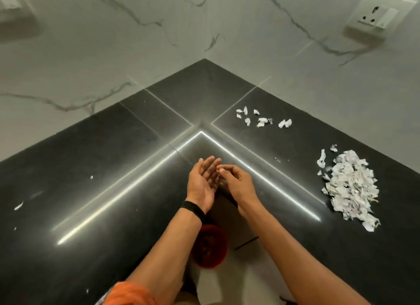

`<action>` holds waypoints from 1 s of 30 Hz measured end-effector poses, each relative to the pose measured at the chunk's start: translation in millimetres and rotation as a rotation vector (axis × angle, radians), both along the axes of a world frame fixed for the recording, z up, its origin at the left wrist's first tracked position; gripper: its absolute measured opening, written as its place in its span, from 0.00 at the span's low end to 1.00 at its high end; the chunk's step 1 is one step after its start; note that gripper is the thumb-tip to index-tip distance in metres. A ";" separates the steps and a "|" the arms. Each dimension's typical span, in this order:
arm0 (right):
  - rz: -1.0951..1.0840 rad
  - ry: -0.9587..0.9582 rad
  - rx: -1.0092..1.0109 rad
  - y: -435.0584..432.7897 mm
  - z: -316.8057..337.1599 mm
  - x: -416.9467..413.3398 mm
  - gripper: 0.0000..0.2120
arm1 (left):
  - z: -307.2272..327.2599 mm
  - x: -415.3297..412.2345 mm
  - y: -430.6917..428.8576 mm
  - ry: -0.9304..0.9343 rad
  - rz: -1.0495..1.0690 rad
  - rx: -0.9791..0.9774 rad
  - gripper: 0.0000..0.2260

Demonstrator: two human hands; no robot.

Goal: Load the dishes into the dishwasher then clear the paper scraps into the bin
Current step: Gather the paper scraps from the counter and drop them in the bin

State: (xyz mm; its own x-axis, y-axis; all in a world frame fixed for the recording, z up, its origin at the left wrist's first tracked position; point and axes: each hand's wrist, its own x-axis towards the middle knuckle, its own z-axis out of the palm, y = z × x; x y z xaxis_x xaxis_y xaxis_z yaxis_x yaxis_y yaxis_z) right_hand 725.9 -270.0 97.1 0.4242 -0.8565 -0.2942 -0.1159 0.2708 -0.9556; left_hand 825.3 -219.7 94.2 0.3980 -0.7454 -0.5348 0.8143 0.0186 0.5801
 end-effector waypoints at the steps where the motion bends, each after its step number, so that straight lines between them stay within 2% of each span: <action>1: -0.017 0.001 -0.004 -7.8 0.8 9.8 0.07 | 0.7 10.3 -9.0 0.009 -0.014 -0.007 0.18; 5: -0.103 -0.027 -0.009 -46.4 -0.3 50.3 0.07 | 5.7 57.9 -60.2 -0.019 -0.093 -0.014 0.17; 11: -0.183 -0.018 -0.030 -96.1 1.6 66.6 0.06 | 5.1 78.0 -121.7 0.014 -0.162 -0.008 0.17; 17: -0.219 0.139 -0.156 -177.6 -14.2 74.8 0.06 | 10.7 75.7 -171.5 0.012 -0.198 -0.011 0.18; 19: -0.223 0.222 -0.229 -207.2 -14.6 75.5 0.06 | 10.9 77.5 -185.3 0.003 -0.183 0.000 0.18; 22: -0.192 0.449 -0.407 -252.1 -17.3 69.1 0.09 | 7.1 81.0 -200.2 0.019 -0.149 0.019 0.19; 26: 0.039 0.797 -0.576 -301.1 -38.0 54.7 0.18 | 0.9 88.2 -217.3 0.021 -0.120 0.043 0.19; 30: 0.142 0.836 -0.707 -317.0 -56.0 51.2 0.09 | -9.7 94.4 -235.1 0.020 -0.101 0.080 0.19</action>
State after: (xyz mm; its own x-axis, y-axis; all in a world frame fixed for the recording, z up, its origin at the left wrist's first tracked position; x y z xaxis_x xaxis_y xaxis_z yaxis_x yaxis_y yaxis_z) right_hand 777.2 -587.0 41.1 0.4278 -0.9039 0.0026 -0.7847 -0.3728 -0.4953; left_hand 919.7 -454.7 84.6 0.3114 -0.7356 -0.6016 0.8212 -0.1102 0.5598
